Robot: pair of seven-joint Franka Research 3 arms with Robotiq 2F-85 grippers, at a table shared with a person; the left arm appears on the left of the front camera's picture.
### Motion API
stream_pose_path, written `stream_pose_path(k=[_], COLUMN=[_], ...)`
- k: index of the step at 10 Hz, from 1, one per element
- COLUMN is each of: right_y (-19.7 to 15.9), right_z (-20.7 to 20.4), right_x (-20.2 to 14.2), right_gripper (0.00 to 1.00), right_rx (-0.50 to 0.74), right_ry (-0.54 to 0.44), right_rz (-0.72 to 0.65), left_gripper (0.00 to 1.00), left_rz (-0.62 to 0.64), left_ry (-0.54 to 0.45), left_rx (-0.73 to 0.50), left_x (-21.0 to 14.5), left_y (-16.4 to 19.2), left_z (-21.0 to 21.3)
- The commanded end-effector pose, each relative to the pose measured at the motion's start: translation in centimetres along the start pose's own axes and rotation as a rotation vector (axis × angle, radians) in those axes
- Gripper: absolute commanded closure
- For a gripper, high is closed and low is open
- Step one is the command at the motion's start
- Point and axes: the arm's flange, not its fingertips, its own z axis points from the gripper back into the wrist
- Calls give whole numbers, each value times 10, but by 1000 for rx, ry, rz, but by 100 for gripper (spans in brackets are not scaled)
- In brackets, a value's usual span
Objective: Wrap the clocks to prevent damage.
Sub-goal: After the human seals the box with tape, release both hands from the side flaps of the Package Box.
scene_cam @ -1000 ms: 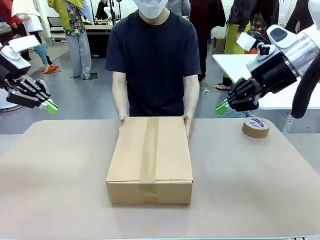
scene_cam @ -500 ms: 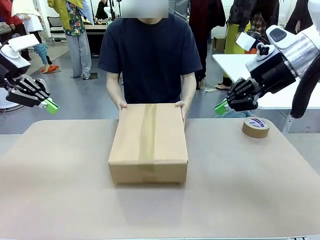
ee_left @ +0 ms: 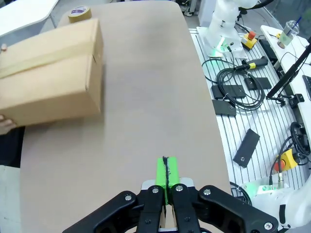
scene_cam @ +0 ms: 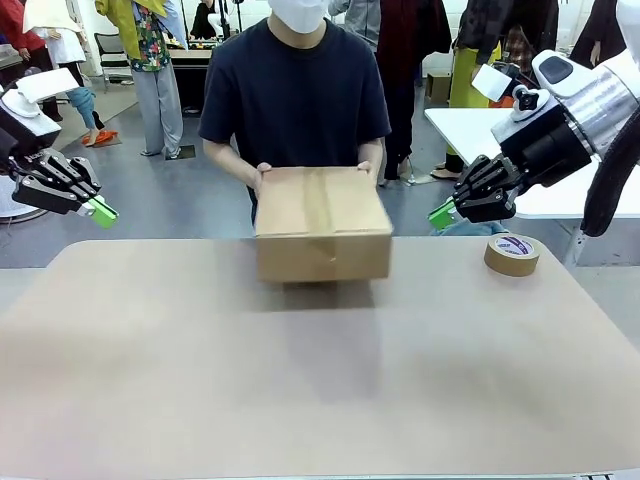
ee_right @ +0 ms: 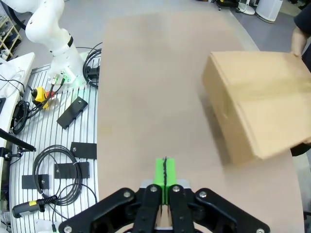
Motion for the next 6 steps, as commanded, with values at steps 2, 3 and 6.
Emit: stream_pose_path(k=[2, 3, 6], right_y=[-1, -1, -1], right_z=[-2, -2, -2], right_x=[-1, -1, -1], right_gripper=[99, 99, 99], right_rx=[-6, -6, -6], right_ry=[17, 17, 17], right_rz=[-4, -4, -4], left_gripper=[99, 99, 99], left_rz=[-6, -6, -6], left_ry=[-3, -3, -3], left_rx=[4, 4, 4], left_x=[2, 2, 2], left_y=[3, 3, 3], left_z=[1, 1, 1])
